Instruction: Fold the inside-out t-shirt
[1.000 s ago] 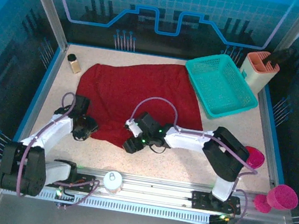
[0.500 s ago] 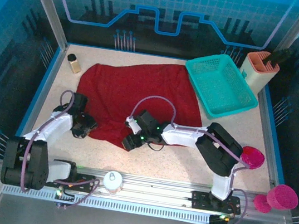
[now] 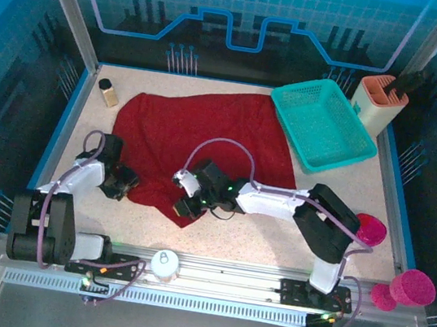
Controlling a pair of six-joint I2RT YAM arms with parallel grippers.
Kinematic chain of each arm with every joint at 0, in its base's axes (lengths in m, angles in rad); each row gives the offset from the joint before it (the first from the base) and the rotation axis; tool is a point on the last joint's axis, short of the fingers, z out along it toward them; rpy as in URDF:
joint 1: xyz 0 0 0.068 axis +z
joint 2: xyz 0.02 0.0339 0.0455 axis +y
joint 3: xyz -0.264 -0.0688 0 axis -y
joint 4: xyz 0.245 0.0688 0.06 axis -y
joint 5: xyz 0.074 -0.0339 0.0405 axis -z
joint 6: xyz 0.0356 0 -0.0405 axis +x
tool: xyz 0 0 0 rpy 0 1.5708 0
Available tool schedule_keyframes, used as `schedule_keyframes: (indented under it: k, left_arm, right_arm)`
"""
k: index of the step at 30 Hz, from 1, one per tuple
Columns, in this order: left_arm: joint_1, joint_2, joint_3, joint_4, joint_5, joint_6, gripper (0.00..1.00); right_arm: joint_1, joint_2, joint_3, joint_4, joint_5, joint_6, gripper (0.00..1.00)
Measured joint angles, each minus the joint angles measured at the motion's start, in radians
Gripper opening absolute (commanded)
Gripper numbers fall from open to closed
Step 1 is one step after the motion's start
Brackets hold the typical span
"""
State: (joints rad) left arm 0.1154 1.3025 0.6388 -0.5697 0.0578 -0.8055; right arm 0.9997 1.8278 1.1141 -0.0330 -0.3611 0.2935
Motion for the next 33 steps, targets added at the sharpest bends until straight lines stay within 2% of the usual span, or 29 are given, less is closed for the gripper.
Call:
schedule_keyframes:
  k: [8,12,15,19,22,24,28,30,33]
  left_arm:
    - [0.061,0.004,0.037,-0.001,0.008,-0.002,0.39]
    - [0.103,0.004,0.067,-0.025,0.014,-0.004,0.42]
    - [0.119,-0.019,0.093,-0.055,0.011,-0.004,0.44]
    - [0.119,-0.093,0.101,-0.095,0.019,0.0,0.44]
    - [0.114,-0.165,0.091,-0.131,0.027,0.0,0.44]
    - [0.093,-0.214,0.08,-0.162,0.026,0.0,0.45]
    - [-0.04,-0.338,0.026,-0.229,0.019,-0.027,0.45]
    - [-0.101,-0.395,-0.012,-0.272,0.018,-0.057,0.45]
    - [-0.185,-0.468,-0.062,-0.34,0.007,-0.109,0.45]
  right_arm:
    - [0.11,0.053,0.079,0.097,-0.145,0.039,0.01]
    - [0.157,0.142,0.214,0.056,-0.165,0.017,0.16]
    - [0.185,0.195,0.301,0.008,-0.179,-0.017,0.4]
    - [0.213,0.198,0.308,-0.031,-0.209,-0.077,0.48]
    - [0.217,0.159,0.249,-0.046,-0.236,-0.105,0.51]
    - [0.206,0.108,0.194,-0.067,-0.24,-0.108,0.51]
    - [0.135,-0.064,0.053,-0.092,-0.146,-0.071,0.52]
    - [0.059,-0.17,-0.012,-0.109,-0.048,-0.011,0.52]
    - [-0.108,-0.315,-0.094,-0.134,0.106,0.088,0.54]
